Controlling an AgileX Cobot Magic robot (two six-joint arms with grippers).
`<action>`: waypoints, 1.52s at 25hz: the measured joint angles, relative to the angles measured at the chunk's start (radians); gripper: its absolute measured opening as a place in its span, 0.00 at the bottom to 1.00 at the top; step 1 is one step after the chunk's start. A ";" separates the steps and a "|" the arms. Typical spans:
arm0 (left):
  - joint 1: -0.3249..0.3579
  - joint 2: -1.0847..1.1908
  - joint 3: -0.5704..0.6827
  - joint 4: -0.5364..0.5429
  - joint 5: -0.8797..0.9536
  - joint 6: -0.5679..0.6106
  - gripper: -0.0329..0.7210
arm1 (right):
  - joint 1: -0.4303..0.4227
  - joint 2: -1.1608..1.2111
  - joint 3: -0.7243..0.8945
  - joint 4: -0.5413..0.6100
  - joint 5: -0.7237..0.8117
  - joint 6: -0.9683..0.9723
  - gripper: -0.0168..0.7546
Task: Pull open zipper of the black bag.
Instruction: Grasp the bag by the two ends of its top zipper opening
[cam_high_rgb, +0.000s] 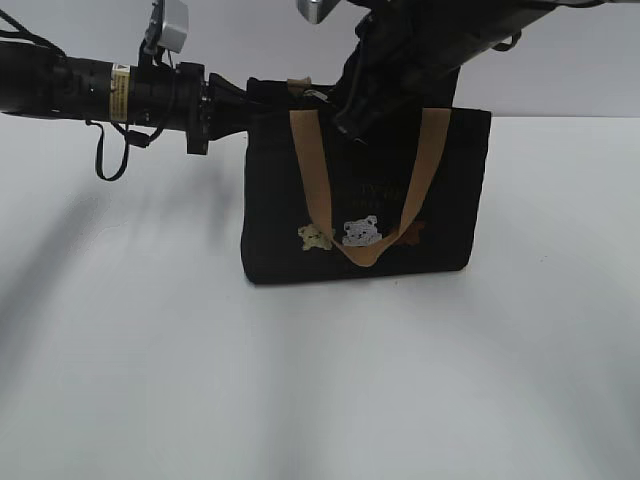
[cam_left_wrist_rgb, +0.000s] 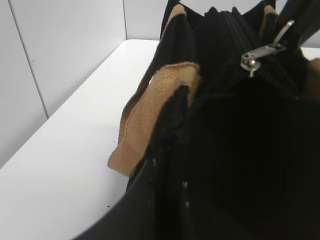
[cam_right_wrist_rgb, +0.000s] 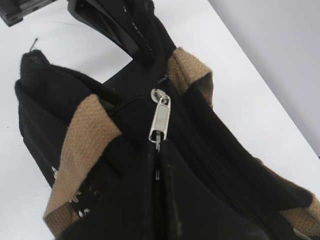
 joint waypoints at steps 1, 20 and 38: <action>0.000 0.000 0.000 0.000 0.000 0.000 0.08 | 0.000 -0.002 0.000 0.000 0.003 0.001 0.00; -0.002 0.000 0.000 0.002 -0.007 0.000 0.08 | -0.194 -0.059 0.000 -0.008 0.095 0.249 0.00; -0.002 0.000 0.000 0.016 -0.007 -0.003 0.08 | -0.274 -0.060 0.000 -0.032 0.117 0.316 0.00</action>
